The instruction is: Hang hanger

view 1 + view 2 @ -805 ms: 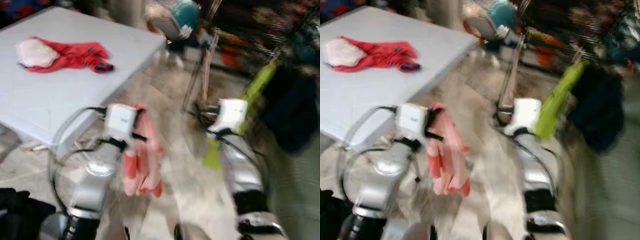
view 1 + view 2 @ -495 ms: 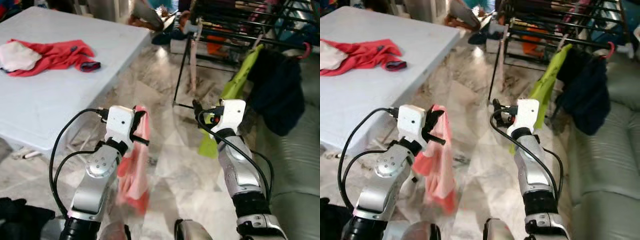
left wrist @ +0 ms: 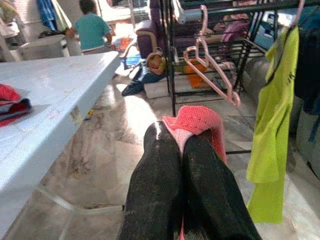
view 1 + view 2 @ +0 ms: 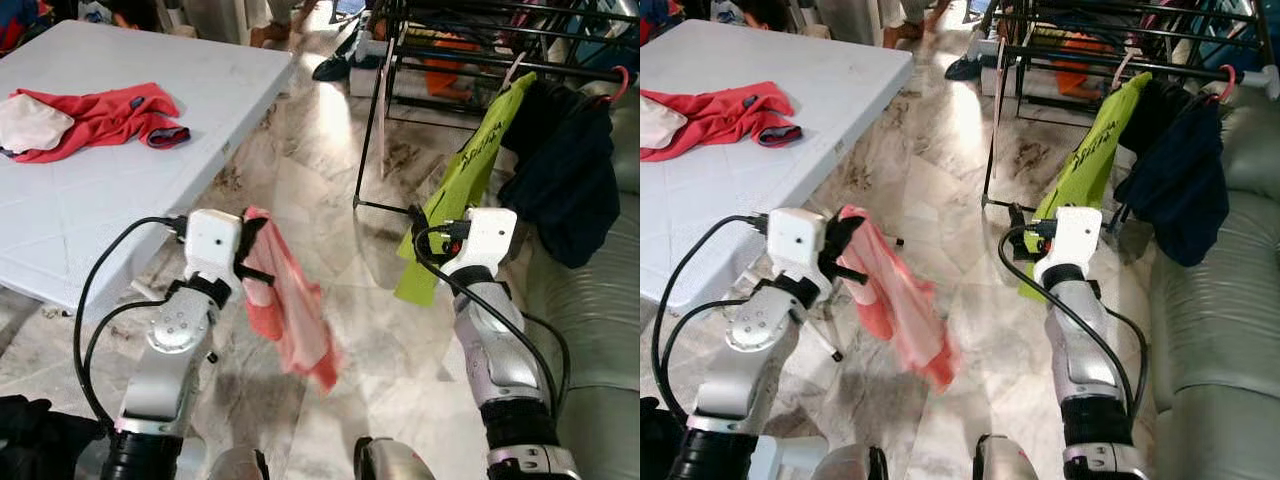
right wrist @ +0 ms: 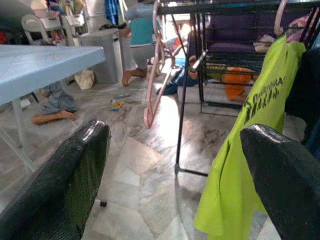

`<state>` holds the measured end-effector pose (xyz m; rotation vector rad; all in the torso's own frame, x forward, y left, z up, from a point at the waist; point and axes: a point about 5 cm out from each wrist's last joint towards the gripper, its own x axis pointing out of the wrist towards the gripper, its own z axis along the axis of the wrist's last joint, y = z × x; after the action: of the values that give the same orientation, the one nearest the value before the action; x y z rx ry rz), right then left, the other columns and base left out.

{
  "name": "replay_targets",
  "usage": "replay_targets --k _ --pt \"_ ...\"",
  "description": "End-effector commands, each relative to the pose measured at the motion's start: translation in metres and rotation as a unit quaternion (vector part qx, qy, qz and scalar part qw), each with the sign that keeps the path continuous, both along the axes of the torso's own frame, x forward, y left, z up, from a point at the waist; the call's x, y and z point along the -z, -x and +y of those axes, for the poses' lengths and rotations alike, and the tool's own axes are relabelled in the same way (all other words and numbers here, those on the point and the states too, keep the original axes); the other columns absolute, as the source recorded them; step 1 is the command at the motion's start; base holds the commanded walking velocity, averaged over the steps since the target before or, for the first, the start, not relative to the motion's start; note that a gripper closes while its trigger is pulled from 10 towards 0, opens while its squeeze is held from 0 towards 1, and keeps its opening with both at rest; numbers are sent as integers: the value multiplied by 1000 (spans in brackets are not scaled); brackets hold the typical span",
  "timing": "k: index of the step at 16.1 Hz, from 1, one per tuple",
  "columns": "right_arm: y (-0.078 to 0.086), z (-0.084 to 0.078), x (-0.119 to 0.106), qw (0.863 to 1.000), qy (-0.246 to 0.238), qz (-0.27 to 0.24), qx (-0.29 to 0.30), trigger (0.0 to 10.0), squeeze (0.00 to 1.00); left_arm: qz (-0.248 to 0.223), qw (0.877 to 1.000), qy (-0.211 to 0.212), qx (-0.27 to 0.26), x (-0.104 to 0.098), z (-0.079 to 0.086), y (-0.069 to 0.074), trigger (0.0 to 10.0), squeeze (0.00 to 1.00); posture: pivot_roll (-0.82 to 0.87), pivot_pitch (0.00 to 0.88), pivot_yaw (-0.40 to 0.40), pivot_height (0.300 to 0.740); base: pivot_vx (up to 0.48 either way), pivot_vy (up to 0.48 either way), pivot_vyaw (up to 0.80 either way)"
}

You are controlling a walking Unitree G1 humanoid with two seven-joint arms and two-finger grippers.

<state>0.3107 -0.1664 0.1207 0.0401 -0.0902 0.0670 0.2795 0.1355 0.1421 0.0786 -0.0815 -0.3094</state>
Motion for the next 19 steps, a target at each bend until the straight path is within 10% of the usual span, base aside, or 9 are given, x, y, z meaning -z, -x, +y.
replay_targets --k 1,19 --pt "-3 4 -7 1000 4 -9 -11 10000 0 -18 1000 5 -2 -8 0 -4 10000 0 -9 72 34 740 352 315 -513" --pt "-14 18 -21 997 54 -32 -39 10000 0 -65 996 -2 59 -35 -25 -7 10000 0 4 70 9 740 427 50 0"
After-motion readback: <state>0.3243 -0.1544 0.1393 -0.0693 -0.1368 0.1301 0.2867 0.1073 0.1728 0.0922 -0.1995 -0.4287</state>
